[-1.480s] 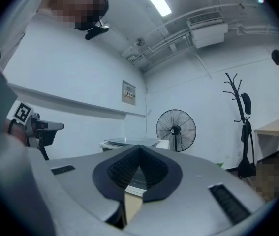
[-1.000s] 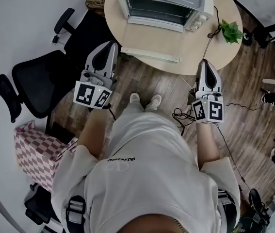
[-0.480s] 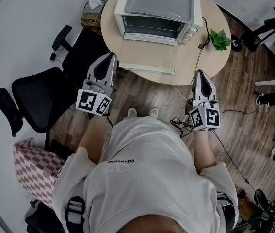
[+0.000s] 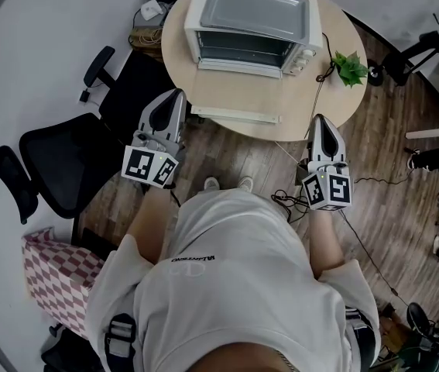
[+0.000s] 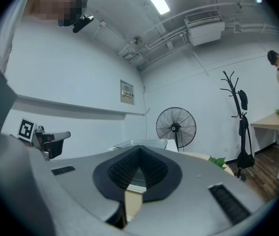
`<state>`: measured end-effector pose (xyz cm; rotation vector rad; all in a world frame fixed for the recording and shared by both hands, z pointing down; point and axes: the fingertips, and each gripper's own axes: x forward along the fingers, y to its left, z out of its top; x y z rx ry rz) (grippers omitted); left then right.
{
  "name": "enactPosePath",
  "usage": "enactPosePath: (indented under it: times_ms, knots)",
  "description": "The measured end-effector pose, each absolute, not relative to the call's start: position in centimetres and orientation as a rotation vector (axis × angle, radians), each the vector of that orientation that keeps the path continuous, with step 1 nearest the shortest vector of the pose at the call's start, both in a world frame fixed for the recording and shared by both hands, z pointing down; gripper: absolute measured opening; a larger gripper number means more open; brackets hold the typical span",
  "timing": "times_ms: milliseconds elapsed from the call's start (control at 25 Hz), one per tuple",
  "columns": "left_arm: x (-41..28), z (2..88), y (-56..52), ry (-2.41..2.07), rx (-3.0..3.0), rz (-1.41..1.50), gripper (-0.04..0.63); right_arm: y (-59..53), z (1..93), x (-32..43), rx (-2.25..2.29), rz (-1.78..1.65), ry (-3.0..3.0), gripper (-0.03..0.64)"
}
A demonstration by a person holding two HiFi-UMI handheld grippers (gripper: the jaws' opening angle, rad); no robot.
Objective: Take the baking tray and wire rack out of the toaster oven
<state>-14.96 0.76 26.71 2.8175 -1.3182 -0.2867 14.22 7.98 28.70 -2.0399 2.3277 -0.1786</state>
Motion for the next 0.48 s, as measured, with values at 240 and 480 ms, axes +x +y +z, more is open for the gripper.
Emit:
enactPosePath:
  times_ms: [240,480]
  knots:
    - [-15.27,26.96,0.55,-1.313,2.808,-0.29,0.003,8.0,28.73,14.48,-2.054,-0.185,2.306,0.0]
    - [-15.39,26.98,0.17,-1.304,2.798,-0.294,0.003,7.73,28.57,14.44,-2.059,-0.187,2.298,-0.001]
